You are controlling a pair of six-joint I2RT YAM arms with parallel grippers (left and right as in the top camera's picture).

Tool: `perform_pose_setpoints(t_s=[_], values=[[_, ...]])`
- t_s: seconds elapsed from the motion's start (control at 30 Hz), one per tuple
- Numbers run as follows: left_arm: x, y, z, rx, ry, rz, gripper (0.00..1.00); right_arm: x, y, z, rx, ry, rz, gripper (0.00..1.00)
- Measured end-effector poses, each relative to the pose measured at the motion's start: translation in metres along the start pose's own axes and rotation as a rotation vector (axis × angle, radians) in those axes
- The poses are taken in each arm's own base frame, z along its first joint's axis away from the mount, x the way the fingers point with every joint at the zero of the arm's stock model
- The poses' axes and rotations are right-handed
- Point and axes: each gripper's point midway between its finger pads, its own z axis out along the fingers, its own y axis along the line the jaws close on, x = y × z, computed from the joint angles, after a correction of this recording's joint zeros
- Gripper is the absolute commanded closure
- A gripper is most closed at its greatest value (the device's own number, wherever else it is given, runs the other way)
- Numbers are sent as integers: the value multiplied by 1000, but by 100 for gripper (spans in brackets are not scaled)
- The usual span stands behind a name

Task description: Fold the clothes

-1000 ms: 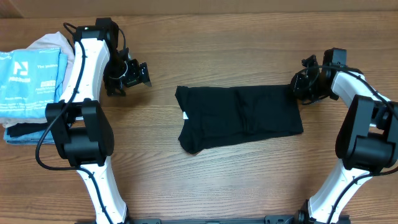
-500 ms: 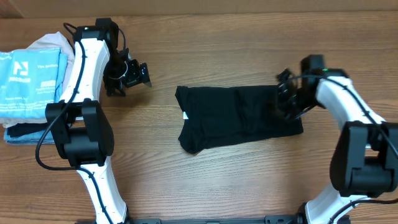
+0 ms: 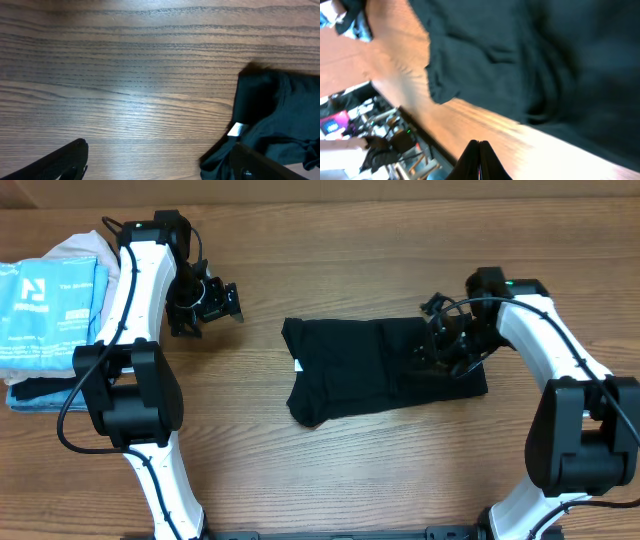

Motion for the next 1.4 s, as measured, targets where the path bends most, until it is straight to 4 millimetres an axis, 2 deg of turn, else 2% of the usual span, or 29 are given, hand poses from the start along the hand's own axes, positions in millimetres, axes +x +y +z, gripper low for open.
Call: perform_pose_setpoints(t_s=[0.1,0.2,0.3,0.4,0.47,0.6,0.77,0.83,0.93,1.03,1.17,1.23,1.3,1.4], values=[[0,0,0,0,-1,9,6,-16,-34,-14,117,-80,56,96],[0,0,0,0,0,11,6,-31,-52,-16,215,-140,88,96],[0,0,0,0,0,11,6,-26,-66,3,265,-145,110,96],[0,0,0,0,-1,11,6,-7,-78,28,277,-106,150,96],[0,0,0,0,0,11,6,2,-69,44,263,-73,132,96],[0,0,0,0,0,11,5,3,-44,67,250,-41,42,96],[0,0,0,0,0,11,5,7,-34,71,219,-22,31,96],[0,0,0,0,0,11,5,3,-24,63,189,-17,32,96],[0,0,0,0,0,11,5,-53,-4,29,149,-191,-59,96],[0,0,0,0,-1,11,5,-85,-3,14,162,-316,-131,92],[-1,0,0,1,-5,12,5,-106,1,8,170,-402,-175,96],[-2,0,0,2,-8,13,4,-108,-1,9,171,-408,-178,96],[-2,0,0,2,-7,13,4,-109,-9,17,174,-394,-164,96],[-2,0,0,2,-8,13,4,-110,-30,41,178,-346,-127,96]])
